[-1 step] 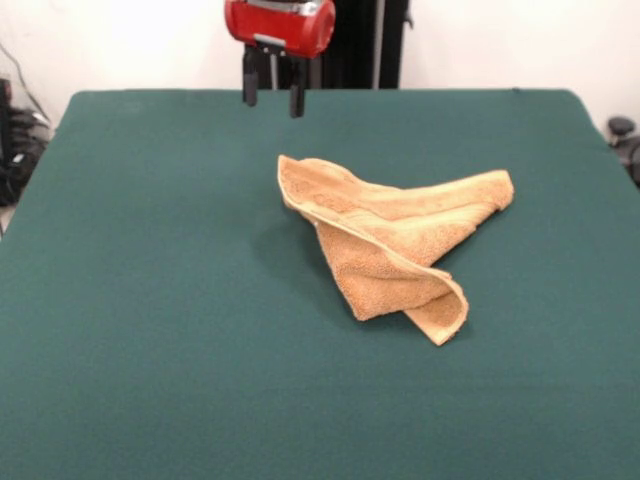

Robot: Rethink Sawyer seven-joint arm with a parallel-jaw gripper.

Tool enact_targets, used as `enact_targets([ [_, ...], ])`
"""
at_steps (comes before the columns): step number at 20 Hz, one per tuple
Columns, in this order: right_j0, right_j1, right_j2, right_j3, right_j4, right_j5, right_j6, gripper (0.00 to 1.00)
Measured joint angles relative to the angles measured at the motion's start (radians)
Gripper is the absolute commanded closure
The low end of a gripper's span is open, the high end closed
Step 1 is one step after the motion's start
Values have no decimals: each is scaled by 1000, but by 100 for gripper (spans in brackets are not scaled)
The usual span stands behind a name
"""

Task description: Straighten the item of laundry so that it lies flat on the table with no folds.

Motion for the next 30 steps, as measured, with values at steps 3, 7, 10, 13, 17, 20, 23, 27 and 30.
enact_targets([
  [3, 4, -2, 0, 20, 0, -14, 0, 0],
  [7, 3, -11, -2, 67, 0, -31, 0, 0],
  [10, 1, -19, -7, 97, 0, -31, 0, 0],
  [13, 4, -35, -13, 109, 1, -30, 0, 0],
  [17, 29, -35, -26, 83, 16, -6, 0, 0],
  [20, 51, -29, -33, 53, 35, 25, 0, 0],
  [23, 77, -22, -41, 10, 57, 66, 0, 0],
  [27, 106, -22, -55, -31, 78, 94, 0, 0],
  [30, 127, -22, -64, -66, 99, 103, 0, 0],
])
